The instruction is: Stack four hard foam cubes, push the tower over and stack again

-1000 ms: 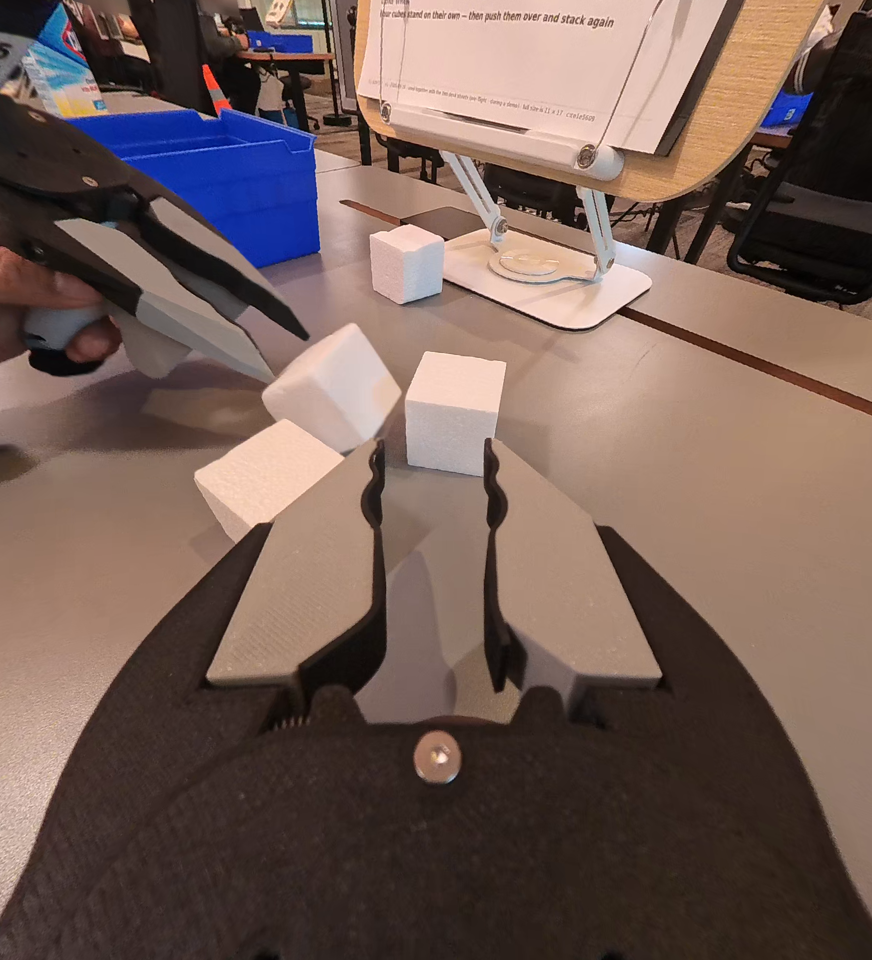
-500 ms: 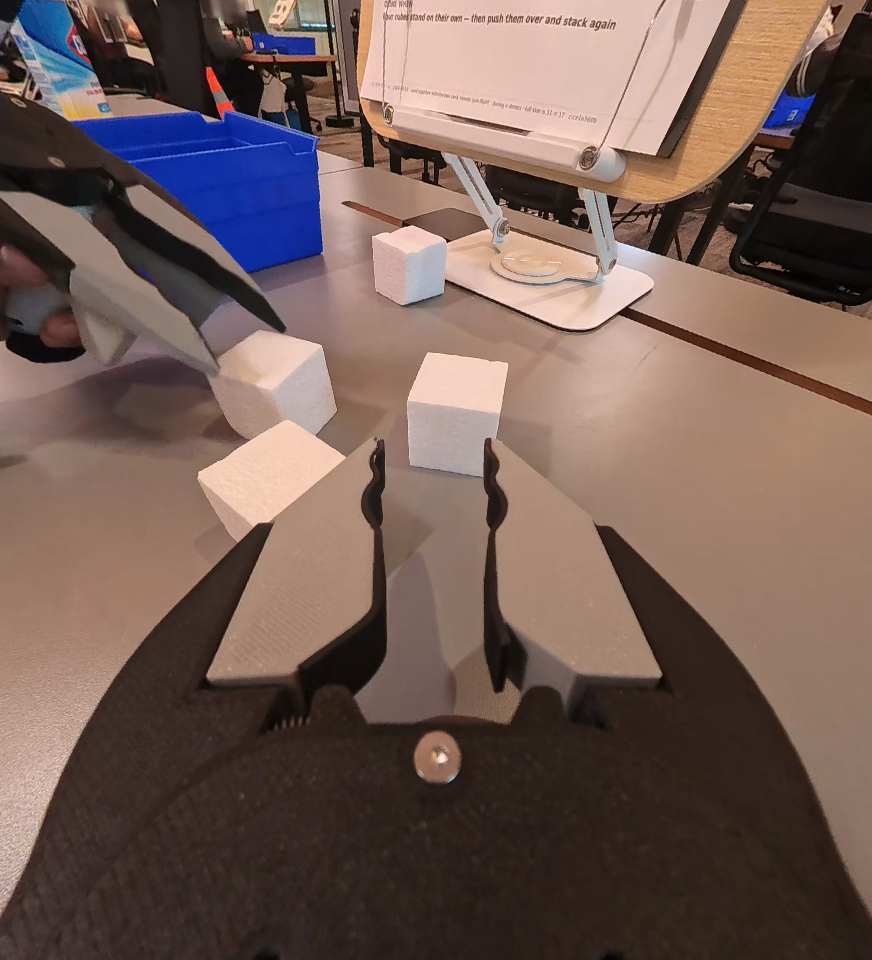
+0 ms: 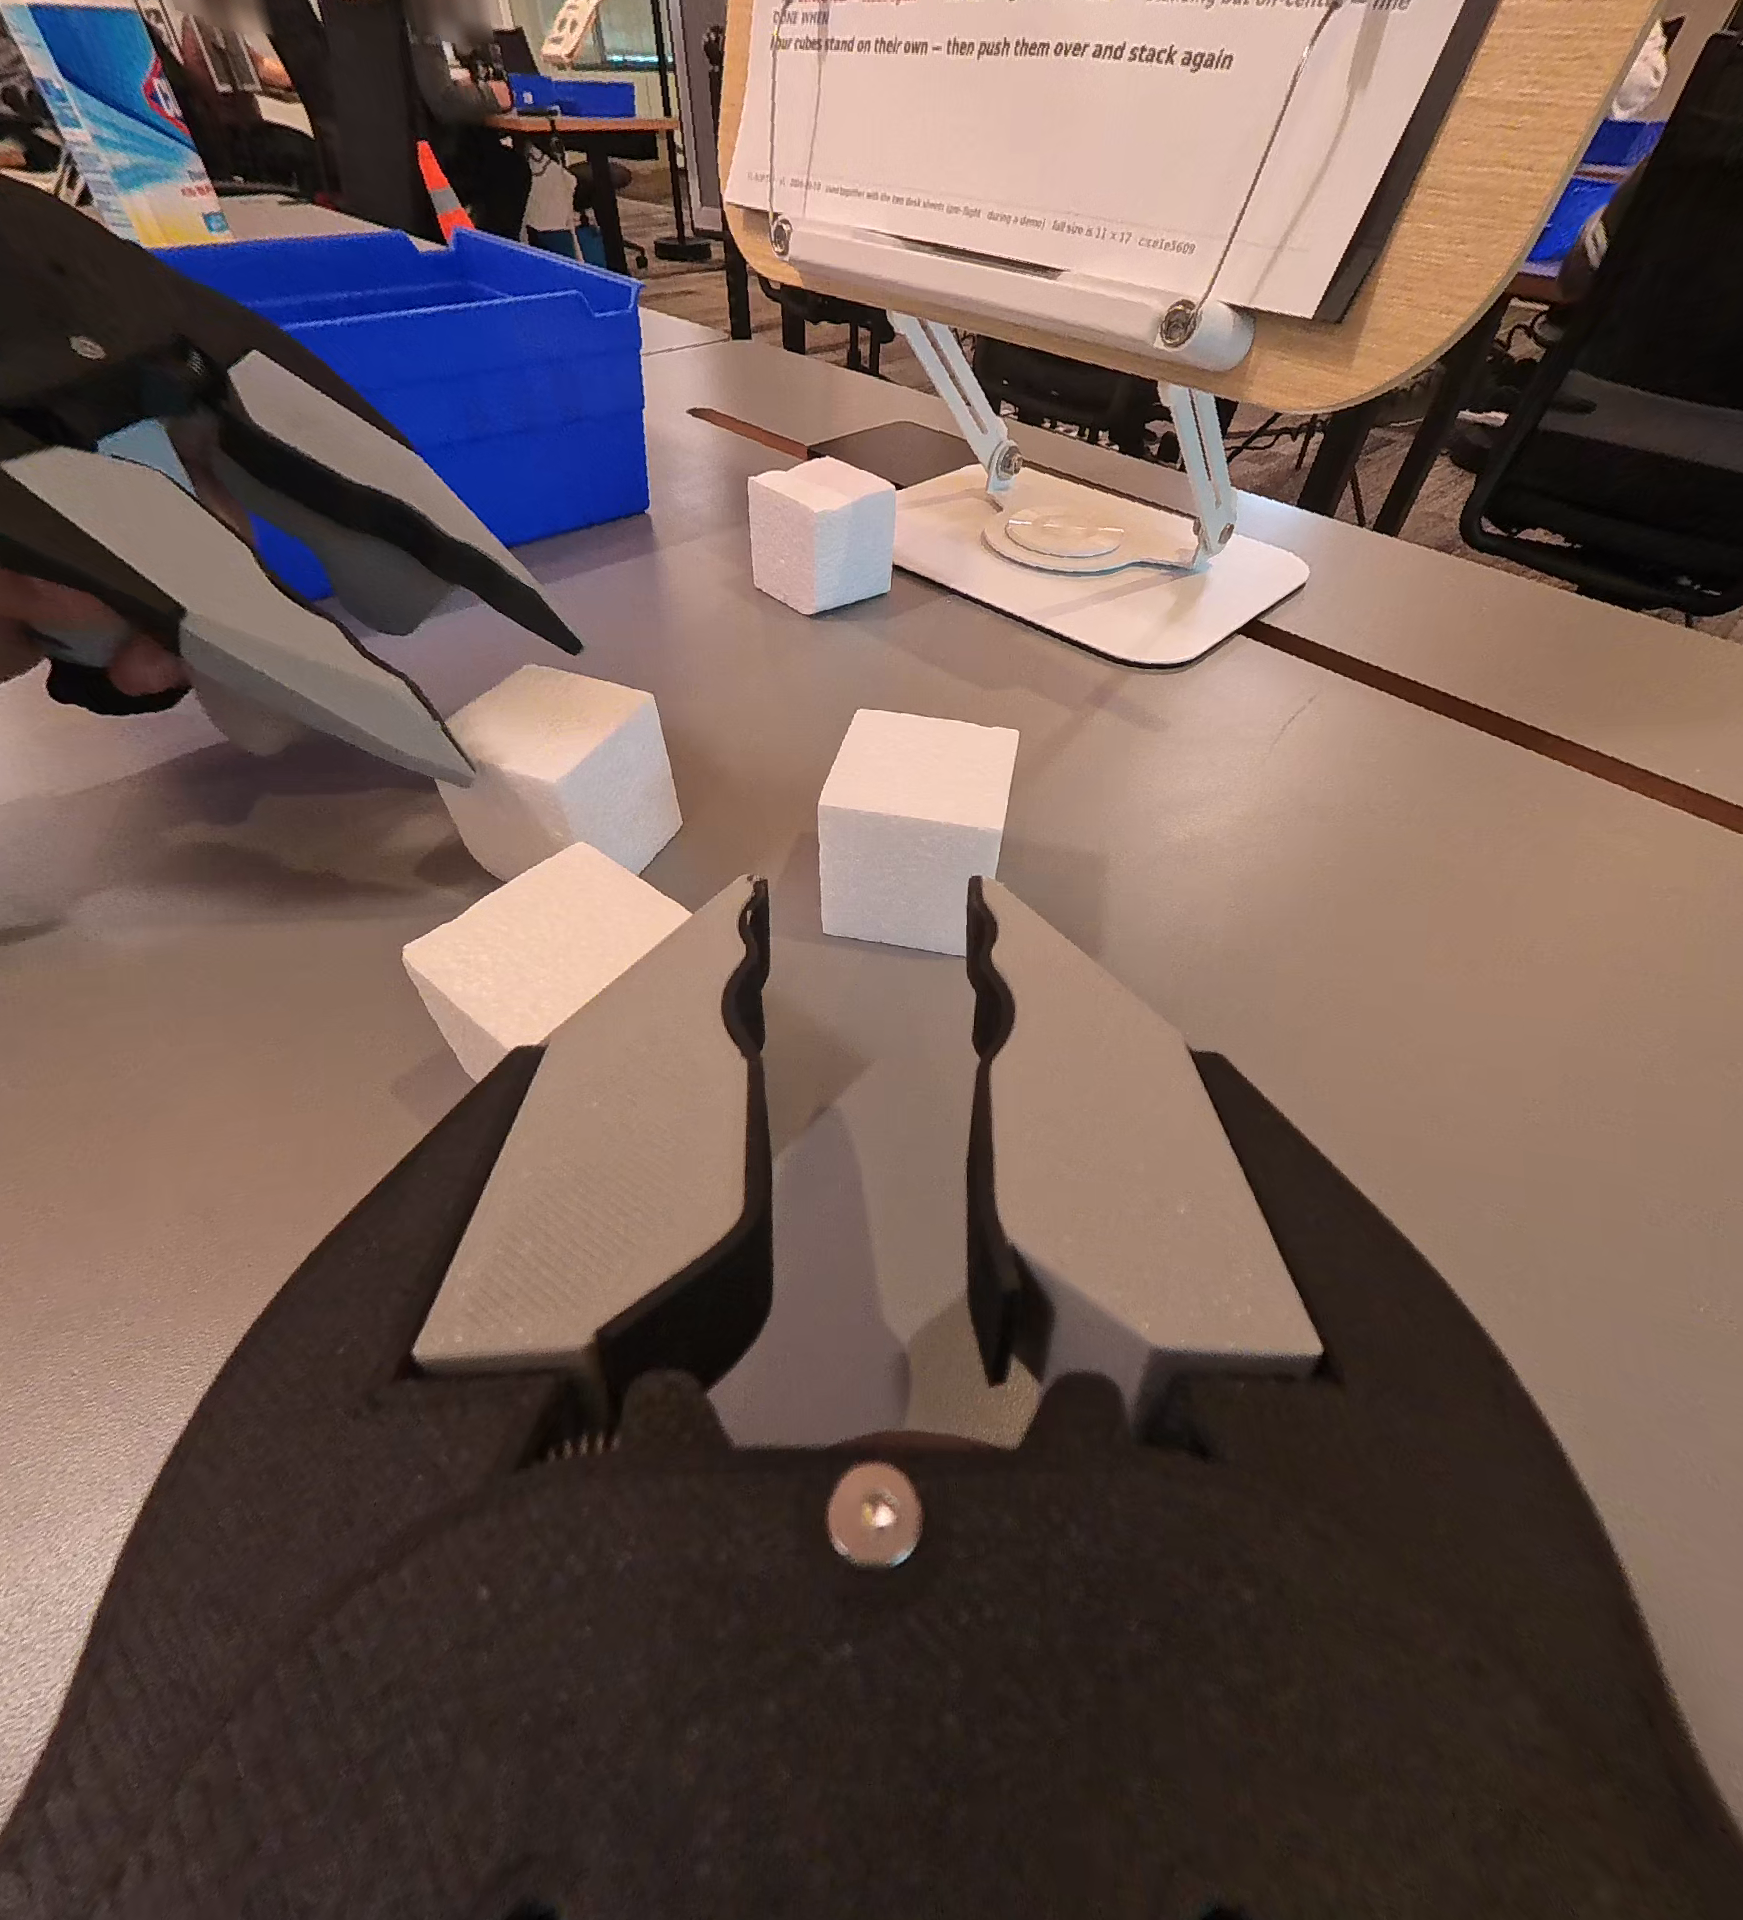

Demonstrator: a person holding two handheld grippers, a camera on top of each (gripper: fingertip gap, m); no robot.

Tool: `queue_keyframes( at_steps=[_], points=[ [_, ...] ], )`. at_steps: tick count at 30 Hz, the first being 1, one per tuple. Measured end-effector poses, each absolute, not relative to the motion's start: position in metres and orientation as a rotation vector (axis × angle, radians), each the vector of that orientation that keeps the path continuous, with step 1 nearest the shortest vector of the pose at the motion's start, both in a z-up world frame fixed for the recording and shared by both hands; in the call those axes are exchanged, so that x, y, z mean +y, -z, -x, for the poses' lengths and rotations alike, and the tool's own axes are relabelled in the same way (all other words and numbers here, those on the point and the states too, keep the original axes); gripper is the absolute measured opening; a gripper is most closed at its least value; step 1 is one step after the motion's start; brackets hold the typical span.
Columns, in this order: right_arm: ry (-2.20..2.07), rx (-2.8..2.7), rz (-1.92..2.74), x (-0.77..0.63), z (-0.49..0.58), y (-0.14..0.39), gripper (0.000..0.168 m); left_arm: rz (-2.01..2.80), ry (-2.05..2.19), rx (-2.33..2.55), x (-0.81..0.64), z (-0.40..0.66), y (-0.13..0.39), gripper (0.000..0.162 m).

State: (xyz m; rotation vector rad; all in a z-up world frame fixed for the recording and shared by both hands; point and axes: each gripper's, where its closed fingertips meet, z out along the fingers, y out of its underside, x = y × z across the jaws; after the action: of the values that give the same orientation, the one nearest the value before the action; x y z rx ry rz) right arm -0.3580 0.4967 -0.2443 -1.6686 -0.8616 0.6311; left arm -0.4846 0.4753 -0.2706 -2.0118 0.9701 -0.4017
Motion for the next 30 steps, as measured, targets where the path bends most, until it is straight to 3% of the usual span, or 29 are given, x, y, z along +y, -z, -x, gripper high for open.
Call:
queue_keyframes(
  at_steps=[26,30],
  points=[
    [-0.639,-0.867,1.661,0.494,0.359,0.242,0.035,2.120,0.492,0.972,0.474,0.488,0.297,0.066],
    [-0.642,-0.863,1.660,0.494,0.359,0.242,0.035,2.106,0.503,1.017,0.468,0.484,0.296,0.061]
  ],
)
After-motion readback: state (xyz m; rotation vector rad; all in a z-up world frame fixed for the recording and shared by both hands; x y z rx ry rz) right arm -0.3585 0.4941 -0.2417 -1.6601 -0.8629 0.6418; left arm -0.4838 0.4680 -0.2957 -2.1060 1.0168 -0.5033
